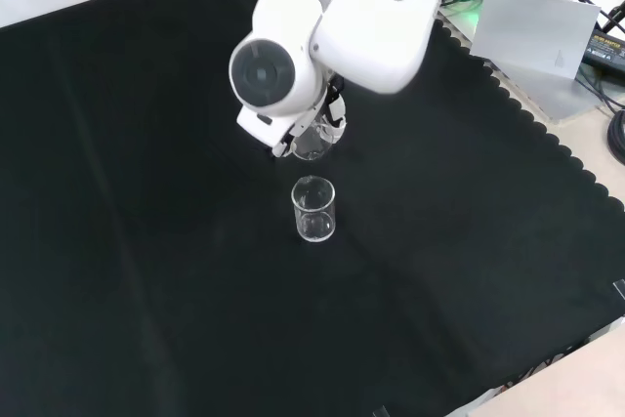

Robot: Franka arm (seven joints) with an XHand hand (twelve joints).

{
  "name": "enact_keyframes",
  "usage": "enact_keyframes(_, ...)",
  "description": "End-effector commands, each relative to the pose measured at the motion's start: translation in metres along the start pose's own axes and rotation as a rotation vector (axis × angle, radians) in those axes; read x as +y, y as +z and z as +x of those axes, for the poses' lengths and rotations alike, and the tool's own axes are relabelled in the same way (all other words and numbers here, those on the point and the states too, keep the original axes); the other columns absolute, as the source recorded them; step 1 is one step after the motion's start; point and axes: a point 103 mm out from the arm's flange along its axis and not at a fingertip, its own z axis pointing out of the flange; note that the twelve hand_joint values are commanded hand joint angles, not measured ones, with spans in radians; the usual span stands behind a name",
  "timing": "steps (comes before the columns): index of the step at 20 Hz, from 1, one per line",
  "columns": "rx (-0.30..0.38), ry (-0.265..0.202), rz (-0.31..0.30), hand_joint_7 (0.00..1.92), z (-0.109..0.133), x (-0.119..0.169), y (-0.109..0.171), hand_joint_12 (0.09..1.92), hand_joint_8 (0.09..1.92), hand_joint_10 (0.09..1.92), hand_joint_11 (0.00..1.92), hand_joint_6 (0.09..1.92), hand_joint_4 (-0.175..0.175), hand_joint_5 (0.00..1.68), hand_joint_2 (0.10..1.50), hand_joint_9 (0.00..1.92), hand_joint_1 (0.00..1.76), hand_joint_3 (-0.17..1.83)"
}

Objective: Pour the water from the handheld beaker into the one on the table.

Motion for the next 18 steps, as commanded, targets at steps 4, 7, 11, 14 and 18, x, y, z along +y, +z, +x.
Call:
enact_keyframes(4, 0.266, -0.064, -0.211, 1.13, -0.020, -0.005, 0.003, 0.90, 1.10, 1.04, 1.10, 1.12, -0.175, 1.06, 0.62, 1.33, 1.29, 0.91)
enact_keyframes(7, 0.344, -0.130, -0.294, 1.13, -0.035, -0.005, 0.013, 0.90, 1.10, 1.04, 1.10, 1.12, -0.175, 1.06, 0.62, 1.33, 1.29, 0.91)
enact_keyframes(11, 0.367, -0.120, -0.304, 1.13, -0.062, -0.008, 0.032, 0.90, 1.10, 1.04, 1.10, 1.12, -0.175, 1.06, 0.62, 1.33, 1.29, 0.91)
enact_keyframes(14, 0.371, -0.097, -0.309, 1.13, -0.069, -0.007, 0.038, 0.90, 1.10, 1.04, 1.10, 1.12, -0.175, 1.06, 0.62, 1.33, 1.29, 0.91)
enact_keyframes(18, 0.432, -0.097, -0.331, 1.13, -0.071, -0.004, 0.045, 0.90, 1.10, 1.04, 1.10, 1.12, -0.175, 1.06, 0.62, 1.33, 1.29, 0.91)
